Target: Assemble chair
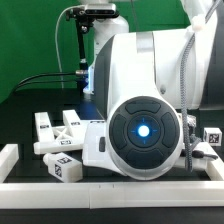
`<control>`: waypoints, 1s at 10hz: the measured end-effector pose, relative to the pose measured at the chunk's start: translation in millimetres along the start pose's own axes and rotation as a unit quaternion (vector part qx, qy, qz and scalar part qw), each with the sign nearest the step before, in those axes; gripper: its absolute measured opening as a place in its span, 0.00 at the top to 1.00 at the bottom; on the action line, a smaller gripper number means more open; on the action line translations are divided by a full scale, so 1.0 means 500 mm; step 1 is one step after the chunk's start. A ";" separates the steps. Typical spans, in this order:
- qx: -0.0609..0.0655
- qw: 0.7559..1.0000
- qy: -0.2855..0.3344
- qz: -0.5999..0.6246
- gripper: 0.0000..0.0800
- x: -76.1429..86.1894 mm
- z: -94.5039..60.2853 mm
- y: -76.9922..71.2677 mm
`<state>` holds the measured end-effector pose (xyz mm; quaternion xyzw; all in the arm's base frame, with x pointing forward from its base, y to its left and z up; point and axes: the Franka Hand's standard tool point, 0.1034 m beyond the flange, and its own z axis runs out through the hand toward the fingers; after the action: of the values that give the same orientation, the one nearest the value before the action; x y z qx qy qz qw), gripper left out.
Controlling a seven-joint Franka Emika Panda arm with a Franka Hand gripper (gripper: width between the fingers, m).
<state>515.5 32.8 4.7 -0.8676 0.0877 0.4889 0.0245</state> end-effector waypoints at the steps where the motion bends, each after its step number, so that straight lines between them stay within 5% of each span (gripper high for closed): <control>1: 0.002 1.000 0.007 0.000 0.85 -0.001 -0.012 0.001; 4: 0.015 0.999 0.045 -0.001 0.85 -0.037 -0.086 0.012; 6: 0.033 0.987 0.155 -0.009 0.85 -0.094 -0.166 0.005; 8: 0.041 0.973 0.227 -0.006 0.85 -0.080 -0.161 0.000; 10: 0.050 0.953 0.298 -0.012 0.85 -0.087 -0.200 -0.019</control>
Offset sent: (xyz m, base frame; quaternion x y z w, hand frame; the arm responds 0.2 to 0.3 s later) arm 0.0085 -0.0042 0.0624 0.0470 0.0421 -0.0087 0.9980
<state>579.6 34.7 93.5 -0.9724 0.1053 0.2030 0.0465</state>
